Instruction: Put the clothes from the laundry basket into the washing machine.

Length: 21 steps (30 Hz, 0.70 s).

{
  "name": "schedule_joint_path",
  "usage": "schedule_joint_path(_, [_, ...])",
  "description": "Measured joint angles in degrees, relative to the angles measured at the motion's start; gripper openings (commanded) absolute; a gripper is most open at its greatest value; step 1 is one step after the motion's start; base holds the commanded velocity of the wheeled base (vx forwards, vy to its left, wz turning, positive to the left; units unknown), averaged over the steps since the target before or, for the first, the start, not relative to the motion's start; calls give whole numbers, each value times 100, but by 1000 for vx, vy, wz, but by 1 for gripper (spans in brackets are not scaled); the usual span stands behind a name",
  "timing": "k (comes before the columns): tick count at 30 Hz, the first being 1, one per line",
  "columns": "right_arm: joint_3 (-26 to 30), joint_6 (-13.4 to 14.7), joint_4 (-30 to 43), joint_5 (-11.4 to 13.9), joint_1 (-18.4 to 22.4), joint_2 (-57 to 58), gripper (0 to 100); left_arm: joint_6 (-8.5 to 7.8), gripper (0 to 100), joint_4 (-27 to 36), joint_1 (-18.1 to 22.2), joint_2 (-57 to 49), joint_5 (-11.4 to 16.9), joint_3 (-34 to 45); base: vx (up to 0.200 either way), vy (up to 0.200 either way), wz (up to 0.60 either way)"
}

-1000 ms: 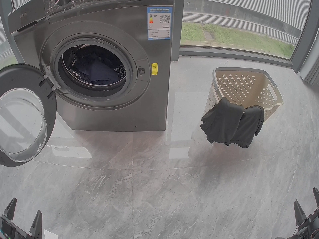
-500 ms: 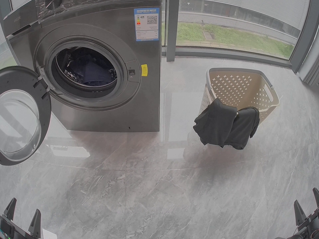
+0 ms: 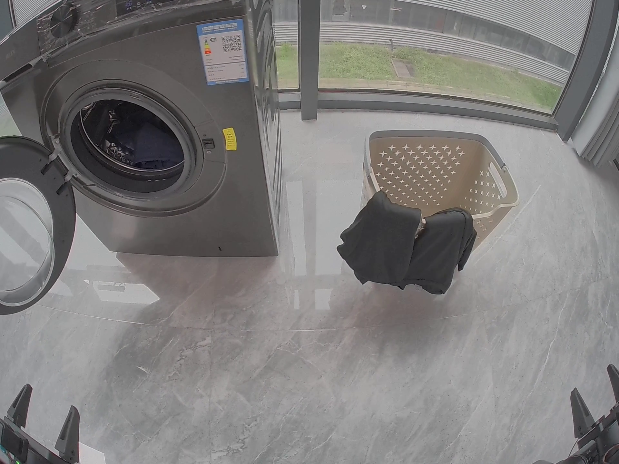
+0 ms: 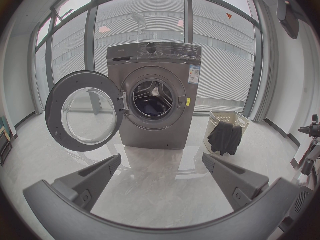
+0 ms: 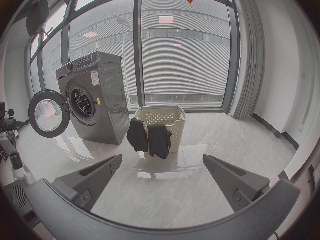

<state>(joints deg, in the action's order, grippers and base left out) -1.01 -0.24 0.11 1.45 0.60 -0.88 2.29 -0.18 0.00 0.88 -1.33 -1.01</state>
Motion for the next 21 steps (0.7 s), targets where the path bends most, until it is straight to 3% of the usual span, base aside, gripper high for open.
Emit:
schedule_joint_path(2, [0, 0, -1, 2, 2, 0, 100, 9, 100, 0, 0, 0, -4, 0, 0, 0, 0])
schedule_joint_path(11, [0, 2, -4, 0, 6, 0, 100, 28, 100, 2, 0, 2, -11, 0, 0, -200, 0])
schedule_joint_path(21, [0, 0, -4, 2, 0, -2, 100, 27, 100, 5, 0, 2, -11, 0, 0, 0, 0])
